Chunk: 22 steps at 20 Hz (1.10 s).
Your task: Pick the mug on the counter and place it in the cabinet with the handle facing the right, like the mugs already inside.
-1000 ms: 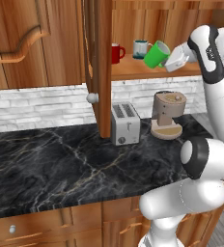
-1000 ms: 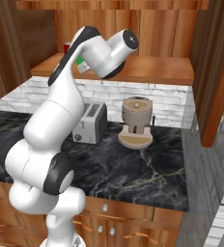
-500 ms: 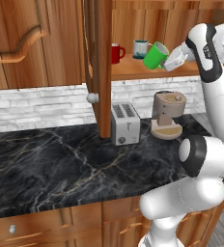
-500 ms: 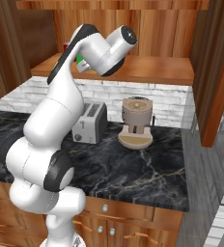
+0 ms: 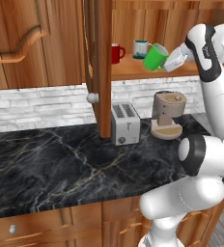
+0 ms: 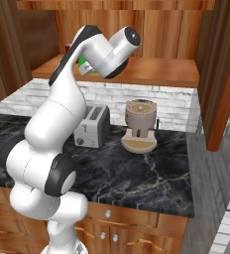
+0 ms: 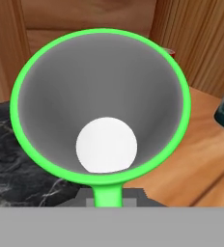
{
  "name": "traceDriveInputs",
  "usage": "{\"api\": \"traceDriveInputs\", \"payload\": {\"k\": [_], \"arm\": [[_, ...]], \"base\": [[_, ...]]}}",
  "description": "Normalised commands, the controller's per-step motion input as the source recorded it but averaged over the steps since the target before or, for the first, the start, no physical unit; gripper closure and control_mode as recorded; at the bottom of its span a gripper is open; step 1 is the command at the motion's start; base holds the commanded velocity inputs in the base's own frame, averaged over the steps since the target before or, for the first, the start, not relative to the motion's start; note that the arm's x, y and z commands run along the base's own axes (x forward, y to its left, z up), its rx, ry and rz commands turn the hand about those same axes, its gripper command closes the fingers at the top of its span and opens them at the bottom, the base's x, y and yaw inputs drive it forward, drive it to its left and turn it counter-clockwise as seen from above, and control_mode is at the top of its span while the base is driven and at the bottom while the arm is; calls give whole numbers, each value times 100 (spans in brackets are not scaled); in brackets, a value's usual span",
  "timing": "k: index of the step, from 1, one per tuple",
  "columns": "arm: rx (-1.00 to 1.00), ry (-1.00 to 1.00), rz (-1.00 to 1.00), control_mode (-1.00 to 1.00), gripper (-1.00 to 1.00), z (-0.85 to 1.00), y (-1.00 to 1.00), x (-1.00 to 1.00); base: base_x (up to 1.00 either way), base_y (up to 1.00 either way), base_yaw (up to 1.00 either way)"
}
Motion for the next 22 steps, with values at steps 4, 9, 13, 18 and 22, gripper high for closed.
{"api": "traceDriveInputs", "payload": {"k": [4,9,13,18,22], "arm": [[-2,0,0,-100,100,-9,7,0],[-2,1,0,-100,100,-3,7,0],[-3,3,0,-100,100,-2,7,0],[-3,4,0,-100,100,-3,3,0],[-2,3,0,-100,100,-4,1,0]], "base": [[0,0,0],[0,0,0],[0,0,0],[0,0,0],[0,0,0]]}}
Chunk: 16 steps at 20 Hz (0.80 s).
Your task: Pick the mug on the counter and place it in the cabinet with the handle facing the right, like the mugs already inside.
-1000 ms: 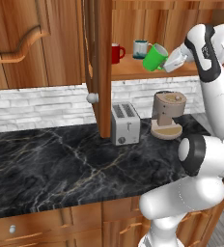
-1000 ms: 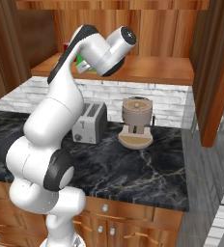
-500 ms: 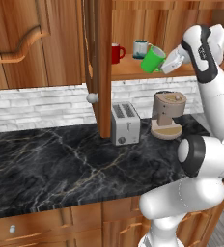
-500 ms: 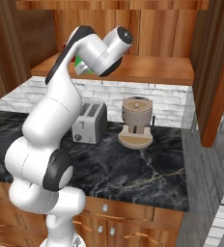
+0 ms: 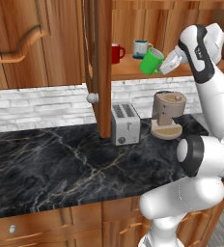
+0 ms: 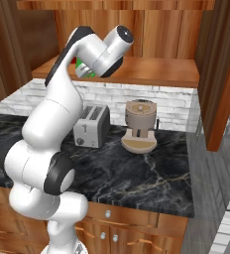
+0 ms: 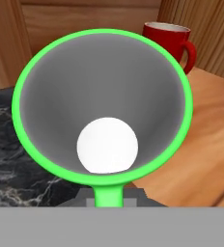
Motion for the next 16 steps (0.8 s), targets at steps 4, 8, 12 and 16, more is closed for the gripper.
{"api": "traceDriveInputs", "payload": {"k": [4,8,12,16], "arm": [[0,1,0,-100,100,0,0,5],[0,0,0,-100,100,0,0,8],[0,0,-2,-100,100,4,2,14],[-1,-1,-2,-100,100,0,8,13]], "base": [[0,0,0],[0,0,0],[0,0,0],[0,0,0]]}}
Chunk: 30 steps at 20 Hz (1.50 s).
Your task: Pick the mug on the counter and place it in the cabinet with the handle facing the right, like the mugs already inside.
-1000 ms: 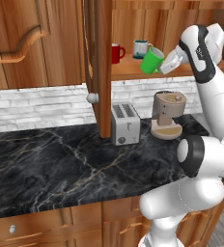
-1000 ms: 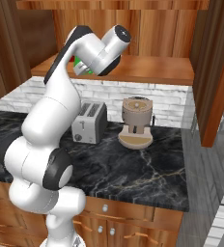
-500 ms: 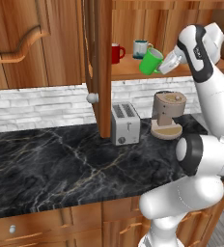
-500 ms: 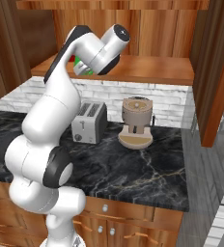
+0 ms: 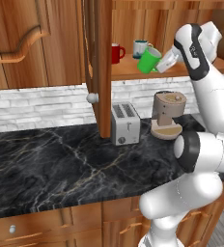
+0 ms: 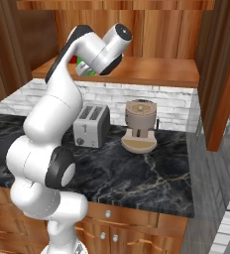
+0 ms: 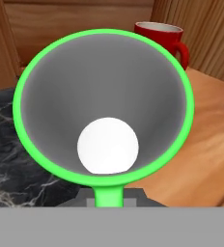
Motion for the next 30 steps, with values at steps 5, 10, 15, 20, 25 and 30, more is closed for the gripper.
{"api": "traceDriveInputs", "payload": {"k": [5,10,15,20,25,30], "arm": [[-2,0,-1,-100,100,-2,8,12],[-3,0,0,-100,100,-8,6,8],[-3,0,0,-100,100,-1,8,14],[-3,0,0,-100,100,-1,11,15],[-3,0,1,-100,100,-4,13,15],[-1,0,4,-100,100,-7,8,12]], "base": [[0,0,0],[0,0,0],[0,0,0],[0,0,0],[0,0,0],[0,0,0]]}}
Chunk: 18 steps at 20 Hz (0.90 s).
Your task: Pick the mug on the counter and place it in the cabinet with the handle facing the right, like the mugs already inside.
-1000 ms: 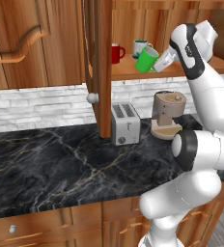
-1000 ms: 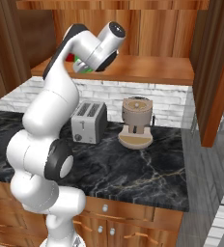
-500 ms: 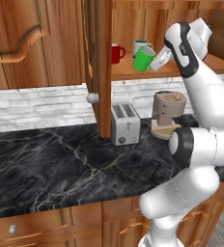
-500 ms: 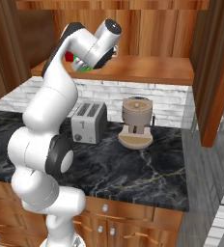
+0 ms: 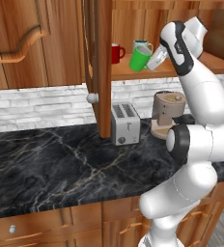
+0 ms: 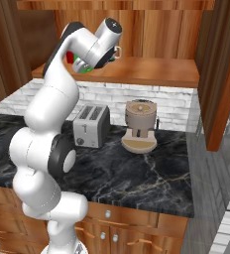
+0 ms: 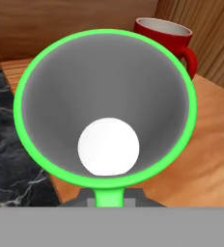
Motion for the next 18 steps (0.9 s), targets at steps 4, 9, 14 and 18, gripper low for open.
{"api": "traceDriveInputs", "payload": {"k": [4,9,14,18], "arm": [[0,0,6,-100,100,-7,5,11],[0,-1,7,-100,100,-9,3,10],[0,-1,7,-100,-100,-10,8,16],[0,-1,7,-100,-100,-6,5,16]], "base": [[0,0,0],[0,0,0],[0,0,0],[0,0,0]]}}
